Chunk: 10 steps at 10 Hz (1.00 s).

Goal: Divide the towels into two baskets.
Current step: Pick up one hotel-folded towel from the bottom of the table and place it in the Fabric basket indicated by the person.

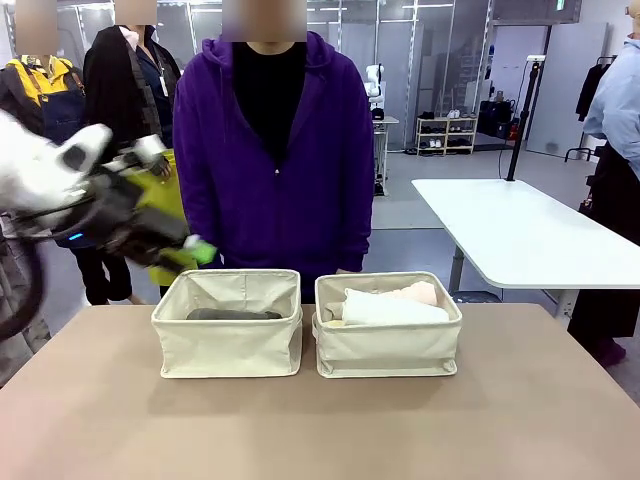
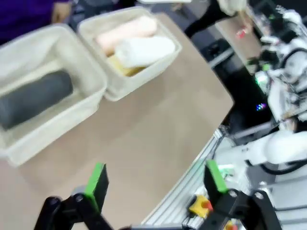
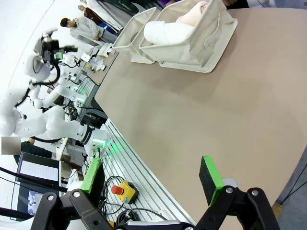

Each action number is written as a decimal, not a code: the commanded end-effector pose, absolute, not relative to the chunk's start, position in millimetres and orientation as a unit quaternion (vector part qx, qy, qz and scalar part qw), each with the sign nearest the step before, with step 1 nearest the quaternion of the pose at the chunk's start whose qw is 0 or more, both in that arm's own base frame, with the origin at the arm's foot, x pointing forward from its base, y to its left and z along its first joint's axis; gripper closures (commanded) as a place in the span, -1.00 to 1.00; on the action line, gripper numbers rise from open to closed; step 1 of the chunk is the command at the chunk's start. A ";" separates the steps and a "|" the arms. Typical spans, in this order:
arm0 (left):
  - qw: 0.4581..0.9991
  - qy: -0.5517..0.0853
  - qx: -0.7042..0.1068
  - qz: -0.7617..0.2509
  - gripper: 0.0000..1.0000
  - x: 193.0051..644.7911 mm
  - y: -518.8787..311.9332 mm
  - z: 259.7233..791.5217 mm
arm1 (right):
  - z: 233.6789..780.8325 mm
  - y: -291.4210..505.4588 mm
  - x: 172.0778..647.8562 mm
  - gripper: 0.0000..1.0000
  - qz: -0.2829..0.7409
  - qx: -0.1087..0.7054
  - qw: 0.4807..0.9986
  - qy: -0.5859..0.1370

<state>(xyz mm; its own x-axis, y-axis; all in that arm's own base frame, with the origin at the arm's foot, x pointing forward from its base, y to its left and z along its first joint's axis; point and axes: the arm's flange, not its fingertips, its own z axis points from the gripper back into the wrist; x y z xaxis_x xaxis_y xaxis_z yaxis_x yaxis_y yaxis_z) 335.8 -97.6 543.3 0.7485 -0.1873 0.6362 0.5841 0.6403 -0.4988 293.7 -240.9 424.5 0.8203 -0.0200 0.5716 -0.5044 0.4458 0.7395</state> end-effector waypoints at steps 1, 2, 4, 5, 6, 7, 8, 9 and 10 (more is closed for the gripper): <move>0.879 -0.302 -0.333 -0.161 -1.00 294.8 -41.4 527.9 | 428.2 -238.3 292.1 -1.00 0.143 0.510 0.807 -0.262; 0.893 -0.295 -0.321 -0.109 -1.00 280.5 -7.2 519.7 | 428.2 -238.3 292.1 -1.00 0.143 0.510 0.807 -0.262; 0.894 -0.317 -0.315 -0.009 -1.00 251.2 46.1 506.8 | 428.2 -238.3 292.1 -1.00 0.143 0.510 0.807 -0.262; 0.884 -0.343 -0.317 0.017 -1.00 237.8 61.7 506.1 | 428.2 -238.3 292.1 -1.00 0.143 0.510 0.807 -0.262; 0.879 -0.355 -0.314 0.049 -1.00 224.3 76.3 503.7 | 428.2 -238.3 292.1 -1.00 0.143 0.510 0.807 -0.262; 0.877 -0.358 -0.310 0.080 -1.00 211.3 88.1 498.0 | 428.2 -238.3 292.1 -1.00 0.143 0.510 0.807 -0.262; 0.884 -0.349 -0.293 0.108 -1.00 201.2 98.0 493.0 | 428.2 -238.3 292.1 -1.00 0.143 0.510 0.807 -0.262; 0.881 -0.362 -0.274 0.130 -1.00 196.3 104.7 491.7 | 428.2 -238.3 292.1 -1.00 0.143 0.510 0.807 -0.262; 0.878 -0.377 -0.250 0.159 -1.00 192.5 108.9 495.3 | 428.2 -238.3 292.1 -1.00 0.143 0.510 0.807 -0.262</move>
